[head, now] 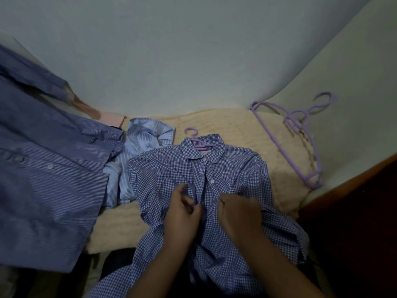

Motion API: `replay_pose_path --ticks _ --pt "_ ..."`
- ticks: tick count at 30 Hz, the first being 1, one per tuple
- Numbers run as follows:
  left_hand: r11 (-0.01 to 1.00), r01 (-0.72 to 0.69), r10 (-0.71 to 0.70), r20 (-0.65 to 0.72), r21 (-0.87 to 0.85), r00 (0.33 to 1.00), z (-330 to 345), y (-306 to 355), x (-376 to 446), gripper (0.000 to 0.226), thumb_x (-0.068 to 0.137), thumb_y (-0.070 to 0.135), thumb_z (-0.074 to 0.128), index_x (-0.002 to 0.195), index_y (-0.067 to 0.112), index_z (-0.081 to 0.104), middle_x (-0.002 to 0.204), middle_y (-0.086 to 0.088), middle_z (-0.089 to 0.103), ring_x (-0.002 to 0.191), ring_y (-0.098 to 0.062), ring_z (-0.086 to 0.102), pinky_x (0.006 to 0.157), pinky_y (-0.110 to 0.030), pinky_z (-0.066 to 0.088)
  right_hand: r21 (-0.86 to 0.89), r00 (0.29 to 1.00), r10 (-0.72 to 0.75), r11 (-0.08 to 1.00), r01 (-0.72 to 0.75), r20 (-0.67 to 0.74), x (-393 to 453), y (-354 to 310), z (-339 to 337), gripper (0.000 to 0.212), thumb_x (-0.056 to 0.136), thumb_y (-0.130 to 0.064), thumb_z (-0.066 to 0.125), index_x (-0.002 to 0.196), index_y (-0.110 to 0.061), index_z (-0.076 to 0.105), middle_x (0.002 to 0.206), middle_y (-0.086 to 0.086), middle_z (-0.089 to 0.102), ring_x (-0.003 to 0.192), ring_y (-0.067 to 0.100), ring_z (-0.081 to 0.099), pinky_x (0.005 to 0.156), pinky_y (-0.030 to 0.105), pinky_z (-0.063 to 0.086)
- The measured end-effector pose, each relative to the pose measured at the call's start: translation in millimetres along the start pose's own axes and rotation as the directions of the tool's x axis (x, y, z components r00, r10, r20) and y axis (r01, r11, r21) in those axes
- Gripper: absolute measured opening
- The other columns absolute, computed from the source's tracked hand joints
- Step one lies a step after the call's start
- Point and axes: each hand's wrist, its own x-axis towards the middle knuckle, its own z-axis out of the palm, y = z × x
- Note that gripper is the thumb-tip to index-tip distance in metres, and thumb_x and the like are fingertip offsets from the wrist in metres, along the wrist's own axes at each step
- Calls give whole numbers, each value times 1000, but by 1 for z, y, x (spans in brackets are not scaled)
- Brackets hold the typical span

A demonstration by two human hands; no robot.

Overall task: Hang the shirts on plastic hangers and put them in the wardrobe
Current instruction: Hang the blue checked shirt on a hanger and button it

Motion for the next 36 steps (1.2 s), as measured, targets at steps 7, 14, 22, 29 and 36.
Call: replay_pose_path --ticks 7,14,22,29,36 --pt "995 -72 70 27 66 997 17 24 45 64 85 21 70 140 21 38 93 13 58 79 2 55 62 -6 39 441 990 103 896 -49 -99 56 -5 5 21 89 -8 52 77 2 66 74 16 62 67 30 57 61 39 49" --pt "997 -3 3 5 75 1000 26 4 53 55 90 13 62 140 20 40 88 14 61 76 1 58 65 -16 46 528 972 176 817 -233 157 71 -12 38 32 89 -15 57 58 -9 51 60 3 52 53 14 44 44 20 26" --pt "884 256 -275 9 -392 962 25 -2 53 47 85 9 68 128 16 50 84 2 72 72 -15 66 69 -32 52 606 936 282 713 -351 211 72 -13 32 36 83 -8 52 49 -8 40 52 10 43 49 22 38 46 30 30" --pt "824 275 -289 49 -495 956 25 -1 46 44 85 10 69 124 19 51 91 2 73 80 -10 70 71 -25 54 746 947 247 586 -315 206 57 -12 25 29 86 -7 54 61 8 57 58 24 55 51 20 42 46 26 32" --pt "866 263 -275 33 -426 961 24 0 54 48 89 7 62 133 15 44 78 3 65 56 -9 51 54 -25 43 651 960 186 706 -280 211 63 -11 22 22 89 -12 61 87 9 65 86 18 67 83 31 62 75 34 49"
